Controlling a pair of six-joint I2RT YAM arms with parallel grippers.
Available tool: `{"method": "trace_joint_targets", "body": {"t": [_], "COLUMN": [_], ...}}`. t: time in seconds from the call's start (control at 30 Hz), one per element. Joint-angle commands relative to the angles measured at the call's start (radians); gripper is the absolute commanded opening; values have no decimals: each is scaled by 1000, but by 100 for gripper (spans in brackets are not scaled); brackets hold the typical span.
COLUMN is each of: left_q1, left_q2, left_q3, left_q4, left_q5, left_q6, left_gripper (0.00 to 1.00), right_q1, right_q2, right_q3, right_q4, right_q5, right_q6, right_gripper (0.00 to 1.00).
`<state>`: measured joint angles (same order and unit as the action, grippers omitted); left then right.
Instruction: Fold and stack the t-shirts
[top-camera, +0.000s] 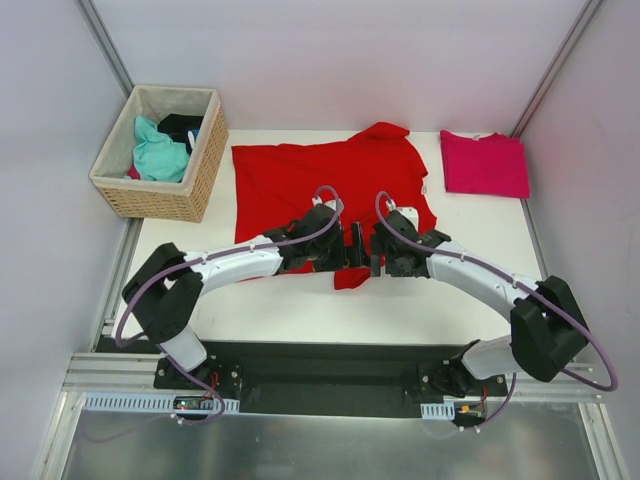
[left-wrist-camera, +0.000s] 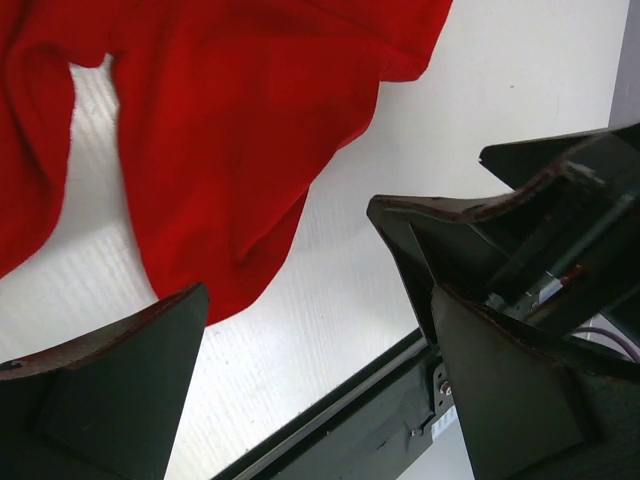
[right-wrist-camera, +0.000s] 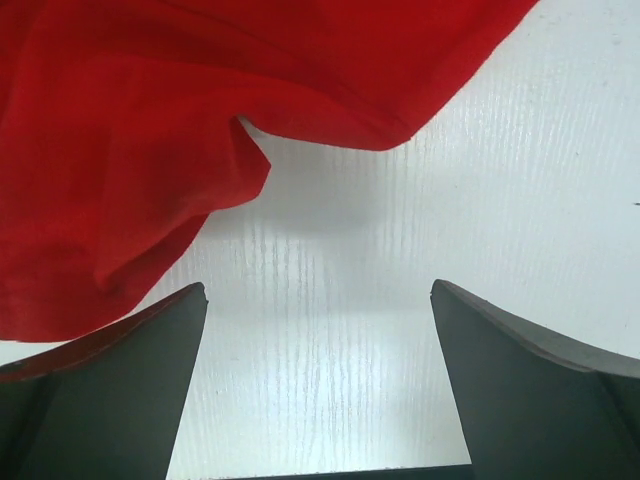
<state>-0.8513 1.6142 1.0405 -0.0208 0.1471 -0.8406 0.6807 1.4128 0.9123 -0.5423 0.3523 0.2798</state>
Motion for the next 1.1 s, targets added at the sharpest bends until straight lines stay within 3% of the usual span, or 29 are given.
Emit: {"method": "trace_joint_targets", "body": {"t": [0.0,0.47,0.7,1.07], "left_q1": [-29,-34,-26,0], "left_q2": [33,105,66,47], "left_q3": [20,-31,-99,-148], "left_q4": [108,220,220,219], "left_q5": [54,42,-18,-21], "left_q6": [-66,-89,-80,-77], "left_gripper": [94,93,93,93], "right_q1": [5,-46,-118,-119], "right_q2": [-60,5,61,159], "right_q3": [-16,-108,-53,34], "right_q4": [-4,87,97,102], "right_q5": [51,79,51,5], "right_q6": [22,50,28,35], "right_gripper": [100,100,100,100]}}
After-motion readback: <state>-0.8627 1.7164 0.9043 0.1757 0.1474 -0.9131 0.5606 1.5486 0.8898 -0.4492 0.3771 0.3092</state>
